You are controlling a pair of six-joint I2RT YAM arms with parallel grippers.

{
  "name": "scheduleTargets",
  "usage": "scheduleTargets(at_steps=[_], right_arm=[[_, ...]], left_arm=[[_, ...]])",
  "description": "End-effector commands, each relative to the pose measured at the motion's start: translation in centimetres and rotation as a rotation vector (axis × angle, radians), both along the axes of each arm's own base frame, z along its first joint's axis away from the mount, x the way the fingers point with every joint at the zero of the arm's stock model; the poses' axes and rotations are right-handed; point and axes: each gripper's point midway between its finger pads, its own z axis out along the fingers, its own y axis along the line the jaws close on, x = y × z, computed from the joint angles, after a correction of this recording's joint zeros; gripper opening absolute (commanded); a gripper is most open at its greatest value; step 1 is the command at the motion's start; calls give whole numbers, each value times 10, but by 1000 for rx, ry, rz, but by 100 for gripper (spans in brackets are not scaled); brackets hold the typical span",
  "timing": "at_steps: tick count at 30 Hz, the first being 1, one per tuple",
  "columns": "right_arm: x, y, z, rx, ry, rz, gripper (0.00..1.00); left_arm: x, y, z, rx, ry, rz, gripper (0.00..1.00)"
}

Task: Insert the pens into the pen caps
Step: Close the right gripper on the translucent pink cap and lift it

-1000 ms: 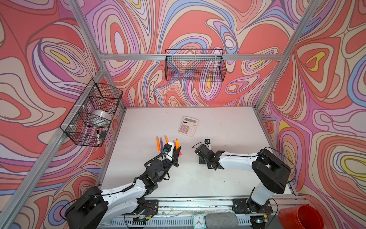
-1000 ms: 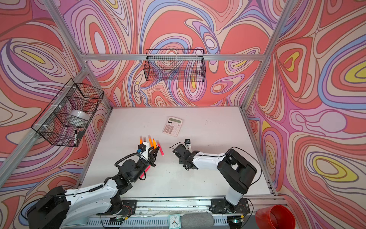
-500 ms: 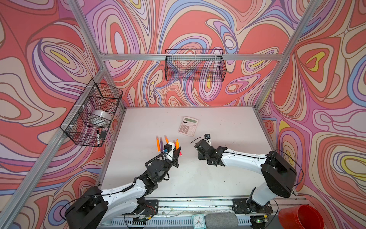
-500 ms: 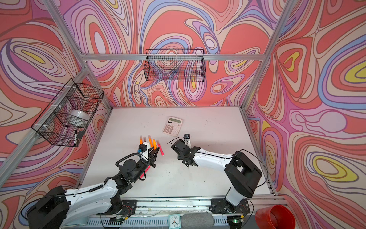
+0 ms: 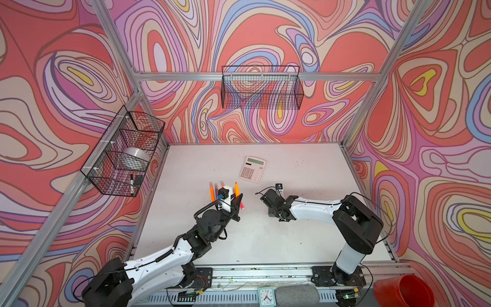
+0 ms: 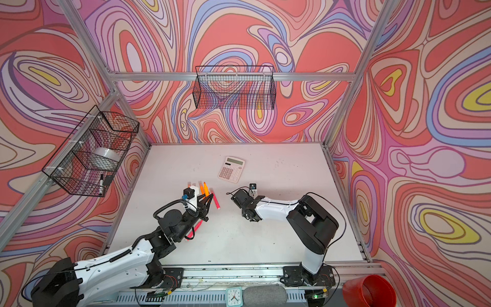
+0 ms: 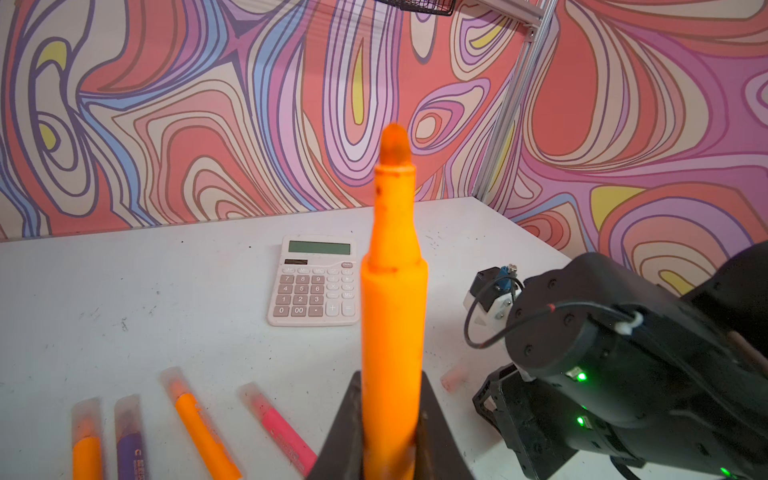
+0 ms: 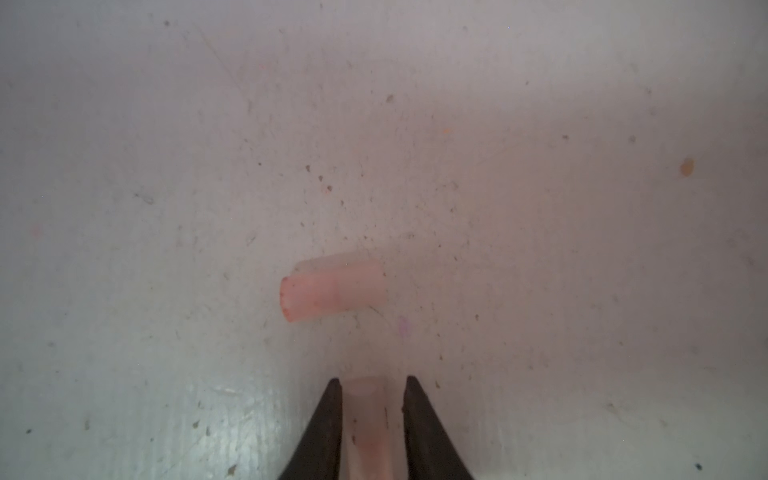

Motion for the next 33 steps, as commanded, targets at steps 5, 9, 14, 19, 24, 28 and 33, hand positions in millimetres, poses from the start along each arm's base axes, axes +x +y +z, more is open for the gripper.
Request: scheduleTargets(at_steps=[5,9,14,19,24,28,33], right_arm=[[6,4,-13,-12,27,4,24],[5,4,-14,-2,31,4,22],[2,3,-10,12,30,3,22],[-2,0,-10,14,35,5,22],[-4,2,-11,20,46,17,23],[-4,3,-12,24,47,18,23],[-5,0,-13,17,48,15,23]], left_arm=[[-1,-5,-1,4,26,-22,0],[-1,-6,0,5,30,-27,0],[-1,-7,0,9,31,-27,0],[-1,-7,-1,12,34,-31,0],[-1,-9,-1,13,36,-38,0],[0,-9,-2,16,40,-34,0],[0,-9,-2,21,42,-36,0]])
